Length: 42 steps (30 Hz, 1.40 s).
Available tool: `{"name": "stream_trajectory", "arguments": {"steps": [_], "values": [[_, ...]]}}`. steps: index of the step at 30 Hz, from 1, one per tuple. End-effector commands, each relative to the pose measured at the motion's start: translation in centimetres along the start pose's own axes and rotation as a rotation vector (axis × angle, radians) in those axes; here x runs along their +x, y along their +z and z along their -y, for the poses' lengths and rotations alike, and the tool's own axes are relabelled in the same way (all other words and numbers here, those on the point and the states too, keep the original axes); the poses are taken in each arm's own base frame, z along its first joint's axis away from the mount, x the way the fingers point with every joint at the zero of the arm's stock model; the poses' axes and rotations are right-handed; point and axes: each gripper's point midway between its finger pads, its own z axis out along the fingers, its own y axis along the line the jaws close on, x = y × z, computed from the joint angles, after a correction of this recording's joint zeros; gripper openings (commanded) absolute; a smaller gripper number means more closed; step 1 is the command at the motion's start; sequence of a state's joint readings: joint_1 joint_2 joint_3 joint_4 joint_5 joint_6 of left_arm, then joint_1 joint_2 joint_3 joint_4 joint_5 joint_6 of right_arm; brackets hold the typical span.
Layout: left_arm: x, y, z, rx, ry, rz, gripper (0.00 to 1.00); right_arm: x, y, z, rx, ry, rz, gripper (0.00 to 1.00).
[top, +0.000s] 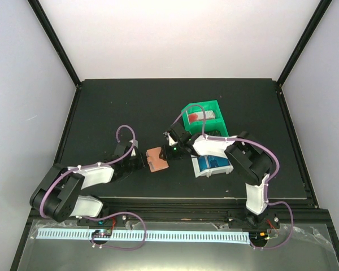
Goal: Put the credit cards into the card holder
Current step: Close the card holder at the center of the board, then turn over the card holder at the center of the board.
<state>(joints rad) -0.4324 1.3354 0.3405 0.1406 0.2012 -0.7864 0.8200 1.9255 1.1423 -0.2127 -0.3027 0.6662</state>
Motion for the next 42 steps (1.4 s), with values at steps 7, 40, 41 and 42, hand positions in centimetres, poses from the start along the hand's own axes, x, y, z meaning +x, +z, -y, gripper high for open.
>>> {"name": "stream_trajectory", "arguments": {"steps": [7, 40, 41, 42], "values": [[4.7, 0.8, -4.3, -0.138, -0.057, -0.171, 0.10, 3.6, 2.4, -1.2, -0.174, -0.004, -0.138, 0.49], [5.2, 0.8, -3.7, -0.104, -0.087, -0.197, 0.09, 2.2, -0.6, -9.3, -0.574, -0.063, 0.032, 0.70], [5.2, 0.7, -3.5, -0.094, -0.090, -0.200, 0.10, 2.2, -0.7, -9.3, -0.572, -0.064, 0.043, 0.69], [5.2, 0.7, -3.3, -0.087, -0.091, -0.200, 0.10, 2.2, -0.8, -9.3, -0.568, -0.068, 0.051, 0.67]]}}
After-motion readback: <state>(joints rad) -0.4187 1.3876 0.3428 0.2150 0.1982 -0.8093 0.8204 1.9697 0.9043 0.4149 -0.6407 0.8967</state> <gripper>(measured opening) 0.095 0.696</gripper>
